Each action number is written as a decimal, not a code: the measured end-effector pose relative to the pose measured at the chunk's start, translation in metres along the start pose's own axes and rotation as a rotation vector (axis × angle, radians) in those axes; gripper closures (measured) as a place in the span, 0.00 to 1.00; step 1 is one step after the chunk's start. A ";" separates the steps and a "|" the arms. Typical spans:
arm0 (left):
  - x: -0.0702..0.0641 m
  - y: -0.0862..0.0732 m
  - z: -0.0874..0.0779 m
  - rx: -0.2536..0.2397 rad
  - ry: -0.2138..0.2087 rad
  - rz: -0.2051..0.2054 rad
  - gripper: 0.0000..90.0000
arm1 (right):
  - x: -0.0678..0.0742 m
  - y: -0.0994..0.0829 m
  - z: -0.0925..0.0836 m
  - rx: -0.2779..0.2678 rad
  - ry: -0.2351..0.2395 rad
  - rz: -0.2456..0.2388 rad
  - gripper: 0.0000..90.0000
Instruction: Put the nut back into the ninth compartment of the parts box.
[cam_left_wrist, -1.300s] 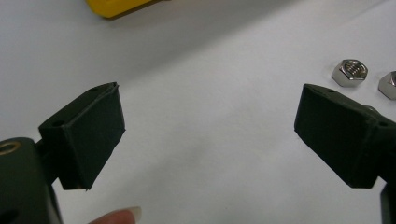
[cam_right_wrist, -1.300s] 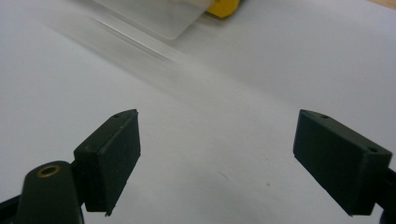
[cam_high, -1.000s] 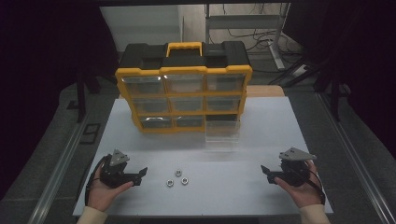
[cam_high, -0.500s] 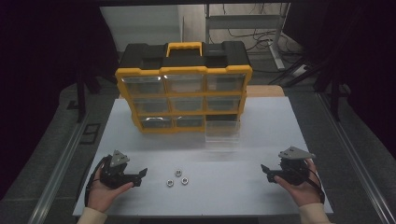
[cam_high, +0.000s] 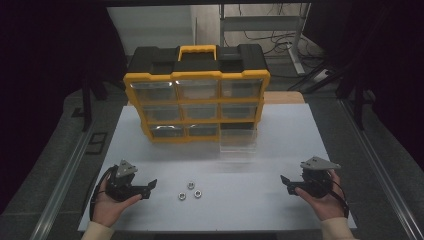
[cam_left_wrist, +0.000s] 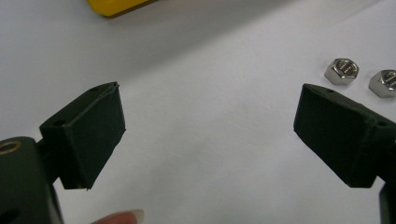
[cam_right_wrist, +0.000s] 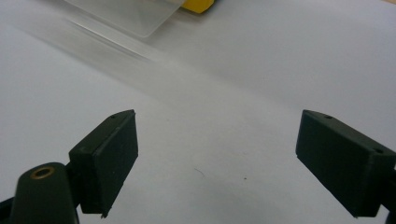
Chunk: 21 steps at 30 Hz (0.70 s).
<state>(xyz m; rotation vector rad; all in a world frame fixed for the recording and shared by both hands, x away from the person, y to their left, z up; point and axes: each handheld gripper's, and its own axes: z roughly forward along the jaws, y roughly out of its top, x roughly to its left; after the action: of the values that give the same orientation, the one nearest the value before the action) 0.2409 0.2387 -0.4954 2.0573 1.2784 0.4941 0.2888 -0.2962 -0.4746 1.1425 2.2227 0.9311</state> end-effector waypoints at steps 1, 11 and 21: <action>0.000 0.000 0.000 -0.003 -0.001 -0.002 0.11 | 0.000 0.000 0.000 -0.001 0.003 0.003 0.15; 0.005 0.004 0.004 0.005 -0.009 -0.020 0.11 | -0.002 -0.002 0.000 0.002 0.015 0.009 0.15; 0.003 0.006 0.002 0.013 -0.015 -0.028 0.09 | -0.003 -0.002 0.002 0.002 0.027 0.005 0.15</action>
<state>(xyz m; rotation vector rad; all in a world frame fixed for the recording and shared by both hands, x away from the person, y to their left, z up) 0.2471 0.2388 -0.4929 2.0471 1.3038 0.4580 0.2910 -0.2984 -0.4769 1.1431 2.2442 0.9518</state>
